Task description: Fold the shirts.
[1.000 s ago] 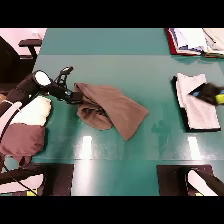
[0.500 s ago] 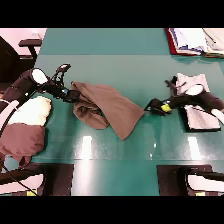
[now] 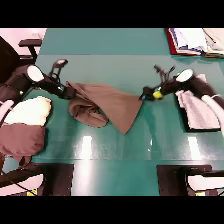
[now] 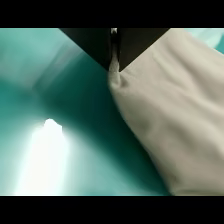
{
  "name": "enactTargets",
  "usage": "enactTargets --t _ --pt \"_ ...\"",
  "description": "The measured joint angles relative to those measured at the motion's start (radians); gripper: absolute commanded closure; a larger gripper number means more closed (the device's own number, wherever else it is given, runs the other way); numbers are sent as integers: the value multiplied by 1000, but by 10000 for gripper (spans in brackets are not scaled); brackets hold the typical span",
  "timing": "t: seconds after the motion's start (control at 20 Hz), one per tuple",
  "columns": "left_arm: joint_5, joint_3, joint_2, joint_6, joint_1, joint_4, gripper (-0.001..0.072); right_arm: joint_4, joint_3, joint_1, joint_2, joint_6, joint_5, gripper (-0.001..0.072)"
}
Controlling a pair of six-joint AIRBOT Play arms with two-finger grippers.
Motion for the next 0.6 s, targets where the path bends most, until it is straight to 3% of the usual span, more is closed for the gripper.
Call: enactTargets --t 0.25,0.6 --pt "-38 254 202 27 0 134 678 -140 263 -104 238 -4 101 701" --pt "-101 584 468 69 2 174 679 -296 584 -228 512 31 260 701"
